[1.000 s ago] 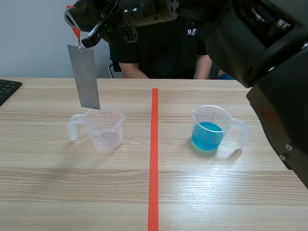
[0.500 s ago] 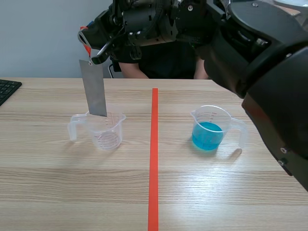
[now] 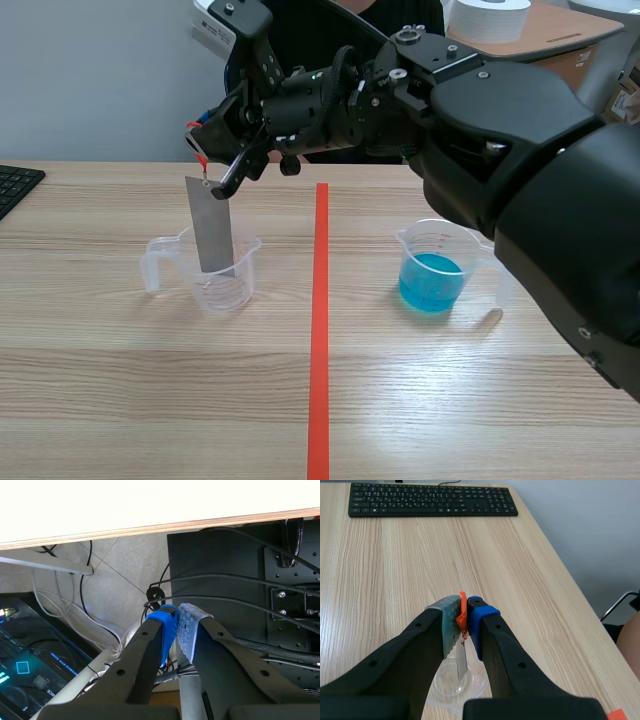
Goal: Do the redox reaction experiment.
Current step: 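Put the plate into the left beaker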
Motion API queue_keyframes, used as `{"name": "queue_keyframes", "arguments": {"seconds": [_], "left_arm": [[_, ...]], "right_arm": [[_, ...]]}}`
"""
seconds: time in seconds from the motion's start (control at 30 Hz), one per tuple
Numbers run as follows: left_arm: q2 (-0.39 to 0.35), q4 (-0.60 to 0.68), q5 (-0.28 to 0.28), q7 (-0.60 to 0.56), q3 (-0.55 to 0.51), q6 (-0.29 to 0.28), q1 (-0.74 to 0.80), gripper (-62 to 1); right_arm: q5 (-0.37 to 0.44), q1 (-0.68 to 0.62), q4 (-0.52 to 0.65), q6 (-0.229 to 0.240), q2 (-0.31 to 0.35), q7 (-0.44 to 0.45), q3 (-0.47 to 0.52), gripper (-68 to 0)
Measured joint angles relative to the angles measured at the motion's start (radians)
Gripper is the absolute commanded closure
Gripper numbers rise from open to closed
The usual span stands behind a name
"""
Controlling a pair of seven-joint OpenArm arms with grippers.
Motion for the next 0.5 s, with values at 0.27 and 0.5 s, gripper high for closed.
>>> {"name": "queue_keyframes", "arguments": {"seconds": [0.27,0.5], "left_arm": [[0.000,0.000,0.000,0.000,0.000,0.000,0.000,-4.9],[0.000,0.000,0.000,0.000,0.000,0.000,0.000,-4.9]], "right_arm": [[-0.066,0.000,-0.031,0.000,0.000,0.055,-0.031,-1.8],[-0.102,-0.003,-0.031,0.000,0.000,0.061,-0.031,-15.2]]}}
